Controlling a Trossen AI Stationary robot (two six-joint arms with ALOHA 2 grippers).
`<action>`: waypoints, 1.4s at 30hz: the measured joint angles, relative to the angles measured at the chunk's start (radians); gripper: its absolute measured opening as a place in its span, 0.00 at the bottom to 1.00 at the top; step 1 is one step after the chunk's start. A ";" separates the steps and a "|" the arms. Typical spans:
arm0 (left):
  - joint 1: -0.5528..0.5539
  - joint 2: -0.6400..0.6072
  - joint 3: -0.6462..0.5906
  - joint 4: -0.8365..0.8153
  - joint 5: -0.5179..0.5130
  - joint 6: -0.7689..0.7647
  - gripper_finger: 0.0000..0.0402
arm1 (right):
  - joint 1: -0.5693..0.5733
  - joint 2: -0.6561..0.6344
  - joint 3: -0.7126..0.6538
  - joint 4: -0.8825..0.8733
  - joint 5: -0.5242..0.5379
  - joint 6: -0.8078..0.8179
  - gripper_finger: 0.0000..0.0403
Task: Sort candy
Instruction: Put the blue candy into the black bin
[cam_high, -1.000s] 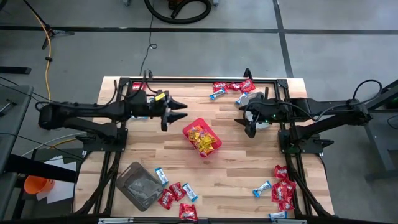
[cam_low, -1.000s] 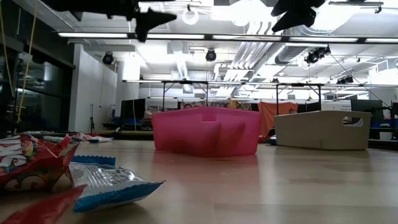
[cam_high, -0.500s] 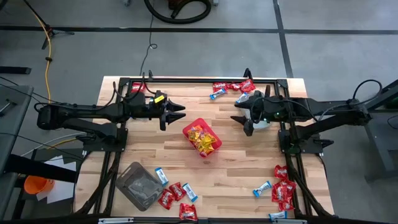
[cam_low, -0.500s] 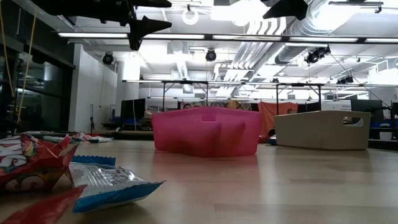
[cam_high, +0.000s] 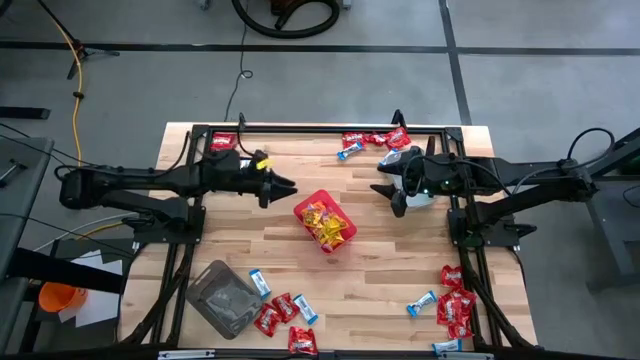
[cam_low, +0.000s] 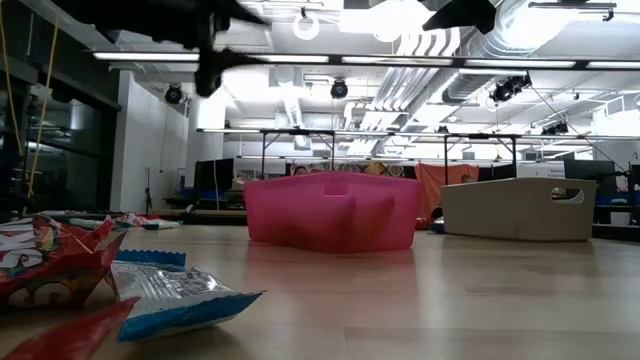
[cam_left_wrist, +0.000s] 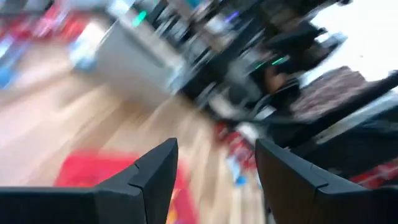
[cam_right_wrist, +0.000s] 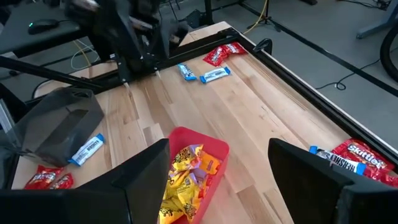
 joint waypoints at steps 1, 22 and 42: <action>0.014 0.001 0.020 -0.092 -0.001 -0.009 0.50 | 0.000 0.000 0.000 0.000 0.000 0.000 0.67; 0.390 0.233 0.054 -1.136 -0.336 0.397 0.50 | 0.000 0.000 0.000 -0.001 0.046 0.000 0.67; 0.514 0.487 0.059 -1.004 -0.314 0.433 0.50 | -0.018 0.060 0.001 -0.011 0.031 0.000 0.67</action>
